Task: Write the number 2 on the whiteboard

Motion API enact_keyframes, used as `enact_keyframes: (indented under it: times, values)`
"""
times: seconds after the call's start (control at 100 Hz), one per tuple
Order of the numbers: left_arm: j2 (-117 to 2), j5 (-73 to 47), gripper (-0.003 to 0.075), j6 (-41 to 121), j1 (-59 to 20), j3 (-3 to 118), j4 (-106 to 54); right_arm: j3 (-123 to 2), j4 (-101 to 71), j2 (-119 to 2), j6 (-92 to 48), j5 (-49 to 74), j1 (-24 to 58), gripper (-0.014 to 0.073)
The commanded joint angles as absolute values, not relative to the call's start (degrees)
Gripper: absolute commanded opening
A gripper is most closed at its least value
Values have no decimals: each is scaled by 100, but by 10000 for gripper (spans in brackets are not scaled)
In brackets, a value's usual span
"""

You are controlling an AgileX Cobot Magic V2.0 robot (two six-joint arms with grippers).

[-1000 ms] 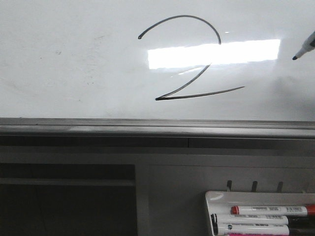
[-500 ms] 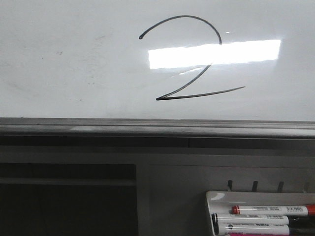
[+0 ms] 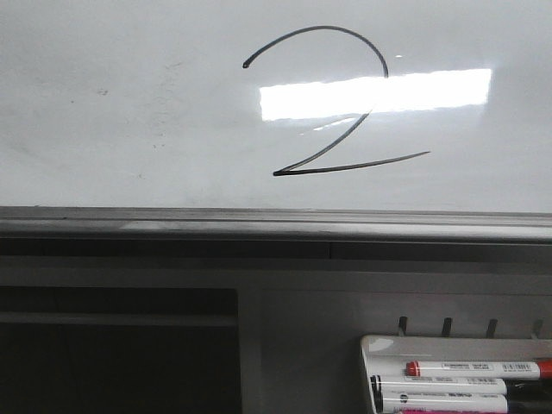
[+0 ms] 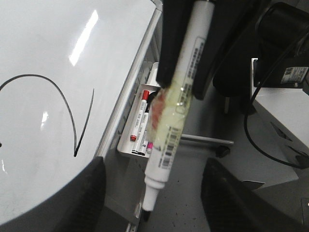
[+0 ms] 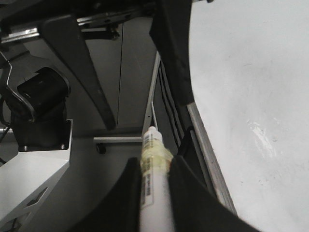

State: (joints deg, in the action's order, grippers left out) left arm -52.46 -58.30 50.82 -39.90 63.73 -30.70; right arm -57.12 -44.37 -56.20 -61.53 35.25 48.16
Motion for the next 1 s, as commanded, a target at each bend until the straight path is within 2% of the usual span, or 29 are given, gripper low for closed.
enact_keyframes:
  times: [0.0, 0.15, 0.37, 0.62, 0.79, 0.92, 0.99]
  values:
    - [-5353, -5663, 399, 5158, -4061, 6636, -3363, -5902, -4636, -5623, -6244, 3158, 4839, -60]
    - [-5540, -5723, 374, 5250, -4075, 6636, -3495, -5902, -4636, -5648, -6244, 3158, 4839, -60]
    - [-5804, -5658, 196, 5250, -4075, 6636, -3508, -5902, -4636, -5661, -6244, 3158, 4839, -60]
    - [-5953, -5496, 90, 5250, -4075, 6636, -3546, -5902, -4636, -5712, -6244, 3168, 4839, -60]
    - [-5953, -5267, -21, 5250, -4075, 6636, -3561, -5902, -4648, -5712, -6244, 3203, 4839, -60]
    - [-5953, -5206, -20, 5250, -4075, 6636, -3588, -5902, -4749, -5712, -6244, 3192, 4839, -54]
    - [-5953, -5190, -20, 5250, -4075, 6636, -3701, -5902, -4749, -5712, -6244, 3171, 4839, 18]
